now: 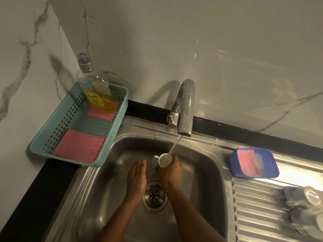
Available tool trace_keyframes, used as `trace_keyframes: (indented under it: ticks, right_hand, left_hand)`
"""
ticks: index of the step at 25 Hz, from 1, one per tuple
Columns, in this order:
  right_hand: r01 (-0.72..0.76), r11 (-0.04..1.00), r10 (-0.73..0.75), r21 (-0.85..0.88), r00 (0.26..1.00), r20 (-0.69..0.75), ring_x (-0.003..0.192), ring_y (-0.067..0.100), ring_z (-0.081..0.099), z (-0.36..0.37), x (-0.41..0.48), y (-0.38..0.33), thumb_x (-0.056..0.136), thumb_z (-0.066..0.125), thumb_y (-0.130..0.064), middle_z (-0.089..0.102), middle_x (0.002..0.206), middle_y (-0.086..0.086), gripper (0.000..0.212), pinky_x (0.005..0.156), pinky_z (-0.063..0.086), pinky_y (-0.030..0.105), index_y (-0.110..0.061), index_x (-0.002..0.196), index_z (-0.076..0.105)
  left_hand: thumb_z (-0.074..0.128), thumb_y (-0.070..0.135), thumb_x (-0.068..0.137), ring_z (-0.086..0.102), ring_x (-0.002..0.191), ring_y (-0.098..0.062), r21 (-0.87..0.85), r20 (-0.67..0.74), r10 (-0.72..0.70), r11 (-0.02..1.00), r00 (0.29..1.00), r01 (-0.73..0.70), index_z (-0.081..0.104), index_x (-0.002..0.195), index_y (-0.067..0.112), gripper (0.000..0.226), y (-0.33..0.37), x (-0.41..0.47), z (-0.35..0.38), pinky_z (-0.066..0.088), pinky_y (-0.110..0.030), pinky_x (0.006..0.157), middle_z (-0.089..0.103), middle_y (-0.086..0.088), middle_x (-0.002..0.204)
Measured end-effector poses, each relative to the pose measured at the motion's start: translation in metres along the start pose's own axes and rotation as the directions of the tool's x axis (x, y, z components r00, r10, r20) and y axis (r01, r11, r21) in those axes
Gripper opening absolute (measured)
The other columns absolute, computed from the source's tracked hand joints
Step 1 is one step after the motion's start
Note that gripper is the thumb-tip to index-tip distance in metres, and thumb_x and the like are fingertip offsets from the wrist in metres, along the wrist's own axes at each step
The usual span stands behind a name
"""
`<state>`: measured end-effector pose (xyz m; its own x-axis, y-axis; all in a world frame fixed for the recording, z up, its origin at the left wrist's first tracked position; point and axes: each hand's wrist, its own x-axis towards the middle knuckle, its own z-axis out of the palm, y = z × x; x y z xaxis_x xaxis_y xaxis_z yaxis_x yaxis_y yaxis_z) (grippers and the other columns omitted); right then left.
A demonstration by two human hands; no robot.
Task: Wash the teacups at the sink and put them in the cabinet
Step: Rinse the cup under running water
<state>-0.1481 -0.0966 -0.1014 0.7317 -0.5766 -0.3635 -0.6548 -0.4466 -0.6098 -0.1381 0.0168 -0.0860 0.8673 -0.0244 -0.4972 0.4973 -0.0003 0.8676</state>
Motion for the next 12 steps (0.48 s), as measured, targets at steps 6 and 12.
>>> trace_keyframes:
  ticks: [6, 12]
  right_hand:
    - [-0.164, 0.978, 0.143, 0.127, 0.977, 0.159, 0.087, 0.012, 0.066, -0.011, 0.006, -0.016, 0.076, 0.086, -0.028, 0.069, 0.101, -0.001, 0.042, 0.061, 0.046, 0.015, -0.016, 0.110, 0.065]
    - [-0.315, 0.822, 0.099, 0.473, 0.899, 0.427, 0.076, 0.023, 0.073, -0.030, -0.016, -0.025, 0.098, 0.052, -0.057, 0.076, 0.082, 0.011, 0.059, 0.075, 0.061, 0.044, -0.003, 0.091, 0.075]
  left_hand:
    - [0.054, 0.024, 0.104, 0.065, 0.089, 0.003, 0.013, 0.024, 0.053, 0.999, 0.998, -0.053, 0.067, 0.104, 0.026, 0.013, 0.004, -0.004, 0.003, 0.050, -0.016, 0.079, 0.069, 0.011, 0.098]
    - [0.055, 0.049, 0.098, 0.063, 0.112, -0.004, 0.223, 0.148, 0.328, 0.908, 0.933, -0.354, 0.059, 0.131, 0.030, 0.038, 0.006, 0.005, 0.017, 0.056, -0.032, 0.091, 0.064, 0.012, 0.123]
